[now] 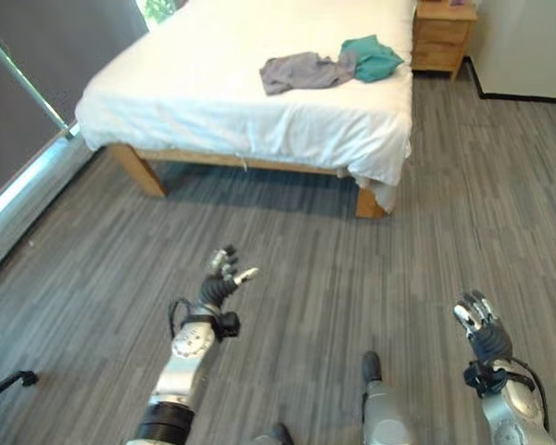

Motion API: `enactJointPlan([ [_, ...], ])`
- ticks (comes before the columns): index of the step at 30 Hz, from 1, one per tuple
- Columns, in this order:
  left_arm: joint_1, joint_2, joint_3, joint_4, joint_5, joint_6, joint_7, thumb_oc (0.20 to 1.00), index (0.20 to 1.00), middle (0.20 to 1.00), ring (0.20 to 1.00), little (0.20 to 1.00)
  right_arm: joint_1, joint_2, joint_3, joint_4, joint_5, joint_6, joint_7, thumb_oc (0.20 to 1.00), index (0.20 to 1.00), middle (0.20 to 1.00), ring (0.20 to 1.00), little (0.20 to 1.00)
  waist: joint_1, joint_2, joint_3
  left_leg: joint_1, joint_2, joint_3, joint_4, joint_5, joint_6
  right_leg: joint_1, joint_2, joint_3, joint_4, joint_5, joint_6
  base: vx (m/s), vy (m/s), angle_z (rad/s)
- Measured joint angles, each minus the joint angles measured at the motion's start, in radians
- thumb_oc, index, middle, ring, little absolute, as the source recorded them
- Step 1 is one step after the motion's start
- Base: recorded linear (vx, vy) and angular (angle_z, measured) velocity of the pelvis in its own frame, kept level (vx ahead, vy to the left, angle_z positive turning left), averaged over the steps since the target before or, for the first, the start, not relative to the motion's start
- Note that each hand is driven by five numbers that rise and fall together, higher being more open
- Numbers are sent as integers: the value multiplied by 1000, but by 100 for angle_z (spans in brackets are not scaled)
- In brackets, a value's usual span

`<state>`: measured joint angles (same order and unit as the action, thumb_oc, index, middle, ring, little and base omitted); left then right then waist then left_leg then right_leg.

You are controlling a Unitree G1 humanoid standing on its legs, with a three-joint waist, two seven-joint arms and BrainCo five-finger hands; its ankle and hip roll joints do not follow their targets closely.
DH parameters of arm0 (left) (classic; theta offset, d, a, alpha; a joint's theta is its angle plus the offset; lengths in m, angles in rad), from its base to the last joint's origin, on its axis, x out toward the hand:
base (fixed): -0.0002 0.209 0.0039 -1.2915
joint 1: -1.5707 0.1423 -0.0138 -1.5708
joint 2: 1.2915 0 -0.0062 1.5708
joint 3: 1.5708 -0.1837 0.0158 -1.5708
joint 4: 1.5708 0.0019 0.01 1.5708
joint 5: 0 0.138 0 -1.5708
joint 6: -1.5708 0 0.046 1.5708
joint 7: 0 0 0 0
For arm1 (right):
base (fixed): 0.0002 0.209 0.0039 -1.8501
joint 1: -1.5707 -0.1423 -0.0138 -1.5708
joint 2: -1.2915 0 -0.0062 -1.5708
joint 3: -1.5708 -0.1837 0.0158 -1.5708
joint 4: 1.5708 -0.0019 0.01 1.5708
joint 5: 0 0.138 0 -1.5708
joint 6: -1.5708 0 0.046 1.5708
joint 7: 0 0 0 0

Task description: Pick up bed clothes into laundry basket.

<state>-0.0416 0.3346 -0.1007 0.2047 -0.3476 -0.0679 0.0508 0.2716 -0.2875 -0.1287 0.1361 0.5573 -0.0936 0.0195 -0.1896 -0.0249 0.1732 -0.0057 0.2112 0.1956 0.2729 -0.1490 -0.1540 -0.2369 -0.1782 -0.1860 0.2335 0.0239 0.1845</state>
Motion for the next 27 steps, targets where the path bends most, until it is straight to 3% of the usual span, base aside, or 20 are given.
enactJointPlan([
  [1, 16, -2, -2, -4, -2, 3, -3, 1000, 1000, 1000, 1000, 1000, -32, -34, 14, 27, 1, 1, -1, 1000, 1000, 1000, 1000, 1000, 8, 27, -2, -61, 66, -34, 141, 16, 3, 11, 72, -25, 26, -36, -17, 333, -413, 3],
  [2, 22, 12, -3, -21, -3, 4, -10, 1000, 1000, 1000, 1000, 1000, -63, -61, 25, 42, 1, 7, 2, 1000, 1000, 1000, 1000, 1000, 37, 17, -1, -158, 114, -103, 323, 67, 2, -30, 112, -22, 177, -138, -135, 323, -420, -16],
  [4, 41, 24, -14, -29, -5, 4, -12, 1000, 1000, 1000, 1000, 1000, -74, -60, 4, 38, 12, -6, 6, 1000, 1000, 1000, 1000, 1000, 62, -59, -27, -239, 114, -171, 558, 173, 17, -36, 104, -29, 260, -192, -195, 443, -403, -12],
  [5, 49, 23, -16, -32, -4, 12, -11, 1000, 1000, 1000, 1000, 1000, -102, -73, 15, 38, 26, -21, 2, 1000, 1000, 1000, 1000, 1000, 77, -59, -26, -271, 83, -201, 610, 291, 44, -21, 117, -26, 251, -209, -211, 665, -341, -40],
  [6, 13, 21, -59, -29, -4, 20, -13, 1000, 1000, 1000, 1000, 1000, -126, -78, 10, 38, 54, -27, -9, 1000, 1000, 1000, 1000, 1000, 130, -115, -1, -313, 14, -248, 628, 435, 93, 30, 143, 54, 158, -187, -230, 498, -152, -52],
  [8, 18, 6, -69, -26, -4, 29, -25, 1000, 1000, 1000, 1000, 1000, -152, -55, 34, 34, 74, -25, -18, 1000, 1000, 1000, 1000, 1000, 130, -99, 12, -333, 8, -168, 564, 274, 73, 165, 165, 48, -4, -171, -145, 494, -98, -13],
  [9, 14, 0, -70, -39, -6, 22, -26, 1000, 1000, 1000, 1000, 1000, -142, -49, 35, 31, 82, -23, -19, 1000, 1000, 1000, 1000, 1000, 140, -104, 7, -315, 6, -109, 463, 251, 55, 185, 159, 36, -31, -152, -148, 606, -18, 2],
  [10, 16, -4, -74, -52, -24, 13, -26, 1000, 1000, 1000, 1000, 1000, -137, -72, 59, 26, 91, -21, -13, 1000, 1000, 1000, 1000, 1000, 151, -91, 8, -290, -4, -71, 307, 251, 48, 212, 178, 17, -65, -91, -209, 544, -21, -15],
  [11, 13, -1, -74, -50, -34, 13, -27, 1000, 1000, 1000, 1000, 1000, -147, -76, 68, 25, 91, -20, -11, 1000, 1000, 1000, 1000, 1000, 154, -66, 4, -302, -19, -60, 272, 248, 51, 245, 202, 26, -101, -111, -184, 551, -18, -7],
  [12, 4, 0, -91, -33, -38, 12, -28, 1000, 1000, 1000, 1000, 1000, -135, -71, 77, 28, 91, -20, -13, 1000, 1000, 1000, 1000, 1000, 157, -43, -7, -297, -50, -47, 183, 231, 45, 269, 216, 23, -148, -134, -70, 510, -49, -31],
  [13, -4, -28, -104, -35, -43, 6, -28, 1000, 1000, 1000, 1000, 1000, -139, -97, 78, 34, 91, -13, -8, 1000, 1000, 1000, 1000, 1000, 193, 23, 0, -251, -79, -60, -77, 228, 47, 237, 213, 30, -75, -147, -87, 584, -66, -44],
  [14, -4, -16, -100, -50, -42, 3, -30, 1000, 1000, 1000, 1000, 1000, -140, -102, 98, 23, 90, -14, -6, 1000, 1000, 1000, 1000, 1000, 197, 8, -3, -249, -123, -39, -119, 230, 48, 266, 201, 99, -117, -137, -65, 577, -69, -26],
  [15, -9, -16, -102, -45, -42, 5, -34, 1000, 1000, 1000, 1000, 1000, -141, -98, 110, 37, 90, -12, -5, 1000, 1000, 1000, 1000, 1000, 177, 16, -4, -242, -161, -56, -177, 227, 47, 324, 237, 115, -195, -106, -150, 480, -105, -12],
  [16, -9, -30, -99, -47, -40, 3, -38, 1000, 1000, 1000, 1000, 1000, -141, -84, 114, 42, 89, -3, -2, 1000, 1000, 1000, 1000, 1000, 195, 11, -3, -211, -213, -69, -266, 230, 57, 381, 259, 137, -255, -99, -165, 295, -73, -19],
  [19, -4, -25, -99, -53, -39, 4, -53, 1000, 1000, 1000, 1000, 1000, -150, -84, 147, 32, 86, 0, 23, 1000, 1000, 1000, 1000, 1000, 225, 0, -4, -220, -260, 41, -209, 271, 121, 457, 316, 191, -284, -115, -159, 521, -28, -86],
  [20, 0, -8, -105, -61, -39, 4, -59, 1000, 1000, 1000, 1000, 1000, -146, -73, 156, 29, 83, 0, 29, 1000, 1000, 1000, 1000, 1000, 225, -29, -18, -216, -298, 46, -197, 255, 196, 481, 329, 210, -284, -129, -162, 297, -2, -81],
  [23, 3, 17, -153, -72, -29, 5, -63, 1000, 1000, 1000, 1000, 1000, -111, -58, 209, 14, 79, 1, 34, 1000, 1000, 1000, 1000, 1000, 219, -8, -51, -105, -286, 58, -256, 215, 379, 407, 443, 212, -10, -156, -91, 369, -52, -97],
  [24, -8, 52, -170, -71, -25, 3, -67, 1000, 1000, 1000, 1000, 1000, -109, -25, 236, 14, 78, 7, 35, 1000, 1000, 1000, 1000, 1000, 222, -42, -46, -71, -272, 51, -297, 235, 347, 301, 429, 169, 238, -202, -19, 163, -30, -66],
  [25, -36, 55, -183, -50, -25, 7, -65, 1000, 1000, 1000, 1000, 1000, -82, -16, 240, -36, 78, 8, 45, 1000, 1000, 1000, 1000, 1000, 196, -58, -47, -59, -268, 18, -307, 227, 352, 172, 404, 131, 468, -211, -27, 259, -15, -19],
  [27, -80, 18, -227, -43, -25, 15, -70, 1000, 1000, 1000, 1000, 1000, -64, -29, 212, -68, 76, 8, 55, 1000, 1000, 1000, 1000, 1000, 131, -15, -24, -6, -255, -37, -329, 213, 327, 62, 327, 115, 601, -239, -32, 377, -44, 57],
])
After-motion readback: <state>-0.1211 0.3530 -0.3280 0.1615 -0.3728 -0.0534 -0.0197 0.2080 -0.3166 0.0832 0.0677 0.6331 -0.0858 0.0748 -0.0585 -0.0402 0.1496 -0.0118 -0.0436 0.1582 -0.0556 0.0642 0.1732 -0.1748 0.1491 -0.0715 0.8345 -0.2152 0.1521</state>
